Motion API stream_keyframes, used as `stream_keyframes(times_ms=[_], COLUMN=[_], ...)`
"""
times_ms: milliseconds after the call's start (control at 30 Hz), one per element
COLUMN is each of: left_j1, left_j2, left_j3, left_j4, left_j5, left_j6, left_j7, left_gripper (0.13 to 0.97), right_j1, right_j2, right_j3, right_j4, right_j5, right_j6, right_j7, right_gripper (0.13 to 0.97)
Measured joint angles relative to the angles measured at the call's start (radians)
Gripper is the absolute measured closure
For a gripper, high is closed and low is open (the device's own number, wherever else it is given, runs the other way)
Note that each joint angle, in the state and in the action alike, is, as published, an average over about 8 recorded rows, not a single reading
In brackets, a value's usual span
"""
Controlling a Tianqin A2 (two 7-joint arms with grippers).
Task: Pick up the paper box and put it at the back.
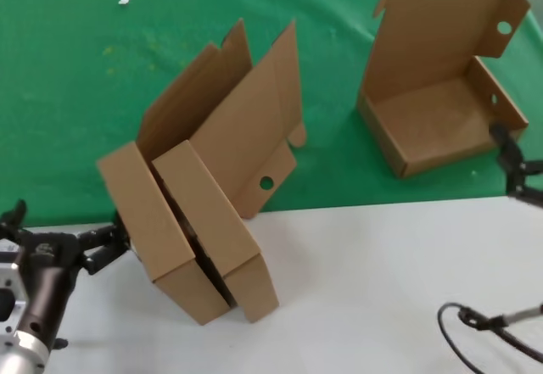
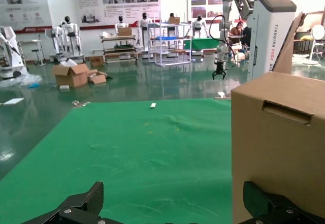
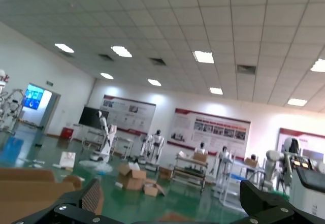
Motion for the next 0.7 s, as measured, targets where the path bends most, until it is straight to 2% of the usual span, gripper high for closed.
stream_keyframes(times_ms=[700], left_j1=[0.000], left_j2=[0.000], left_j3=[0.000], left_j4=[0.000], left_j5=[0.000], left_j6=[0.000], left_j7=[0.000], left_gripper=[0.132], right_j1=[-0.065], right_j2=[0.030], right_j3=[-0.169], right_j4=[0.026], right_j5=[-0.053], right_j6=[0.277], right_j7=[0.112], right_gripper=[0.129])
